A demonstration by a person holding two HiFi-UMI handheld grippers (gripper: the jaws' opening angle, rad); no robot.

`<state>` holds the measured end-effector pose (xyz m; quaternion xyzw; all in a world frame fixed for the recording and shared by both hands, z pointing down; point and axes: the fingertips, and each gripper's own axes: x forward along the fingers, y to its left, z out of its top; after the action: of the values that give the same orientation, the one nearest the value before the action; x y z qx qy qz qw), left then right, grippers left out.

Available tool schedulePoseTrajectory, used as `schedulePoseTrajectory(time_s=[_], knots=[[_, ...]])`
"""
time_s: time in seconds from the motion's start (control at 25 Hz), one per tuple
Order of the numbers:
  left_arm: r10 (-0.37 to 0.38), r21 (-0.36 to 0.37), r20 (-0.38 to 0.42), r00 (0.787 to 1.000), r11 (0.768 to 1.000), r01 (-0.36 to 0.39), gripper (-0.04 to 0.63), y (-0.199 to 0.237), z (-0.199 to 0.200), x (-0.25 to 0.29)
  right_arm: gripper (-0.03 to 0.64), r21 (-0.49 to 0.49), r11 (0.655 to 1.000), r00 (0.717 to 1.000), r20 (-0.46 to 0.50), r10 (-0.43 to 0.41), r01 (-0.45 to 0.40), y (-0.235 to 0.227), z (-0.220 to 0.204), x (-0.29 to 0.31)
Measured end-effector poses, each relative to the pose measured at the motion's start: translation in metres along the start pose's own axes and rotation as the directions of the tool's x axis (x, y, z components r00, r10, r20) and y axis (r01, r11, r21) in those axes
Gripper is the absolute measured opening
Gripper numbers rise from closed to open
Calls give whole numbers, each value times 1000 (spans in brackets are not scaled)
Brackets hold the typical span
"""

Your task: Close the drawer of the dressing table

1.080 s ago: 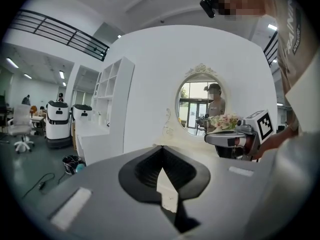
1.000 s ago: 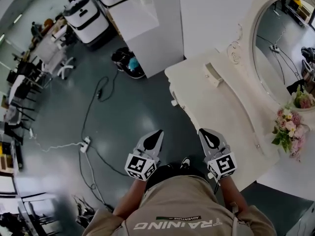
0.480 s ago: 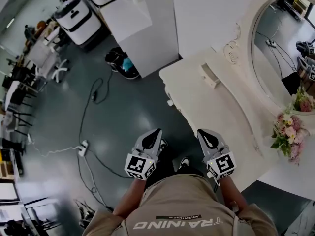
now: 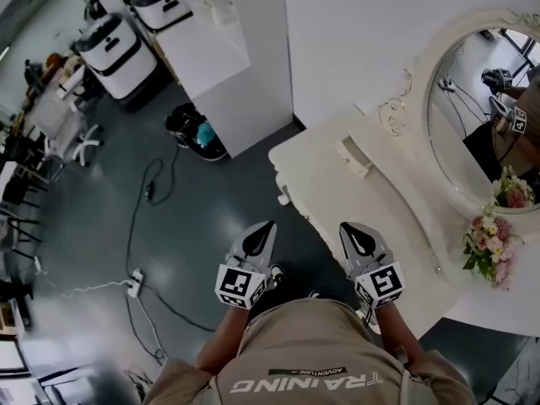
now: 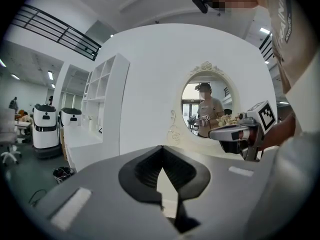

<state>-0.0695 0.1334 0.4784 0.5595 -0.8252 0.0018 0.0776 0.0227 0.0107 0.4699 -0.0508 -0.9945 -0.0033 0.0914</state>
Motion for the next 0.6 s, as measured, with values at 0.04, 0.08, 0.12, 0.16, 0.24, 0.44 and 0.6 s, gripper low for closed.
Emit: schedulePoseTrajectory(time_s=[0.04, 0.08, 0.12, 0.16, 0.24, 0.44, 0.6], knots=[[-5, 1, -7, 1000, 1000, 5, 18, 7, -1, 3, 2, -2, 1000, 1000, 4, -15, 15, -2, 4, 7], [-11, 1, -12, 1000, 1000, 11, 18, 15, -1, 6, 2, -2, 1000, 999, 6, -31, 31, -3, 8, 13], [-18, 3, -15, 1000, 1000, 18, 18, 22, 0, 8, 2, -2, 999, 999, 6, -46, 46, -3, 11, 19], [-25, 7, -16, 1000, 1000, 25, 18, 28, 0, 11, 2, -1, 998, 998, 5, -58, 58, -3, 13, 25], [-41, 20, -11, 999, 999, 42, 18, 42, 3, 15, 2, 0, 997, 997, -1, -77, 77, -2, 14, 36], [-67, 42, 26, 997, 997, 66, 18, 77, 6, 21, 2, -7, 992, 992, -16, -126, 126, 2, 9, 68], [-71, 5, -12, 997, 997, 71, 18, 93, -6, 23, 2, 6, 992, 991, -45, -127, 127, 7, 6, 82]])
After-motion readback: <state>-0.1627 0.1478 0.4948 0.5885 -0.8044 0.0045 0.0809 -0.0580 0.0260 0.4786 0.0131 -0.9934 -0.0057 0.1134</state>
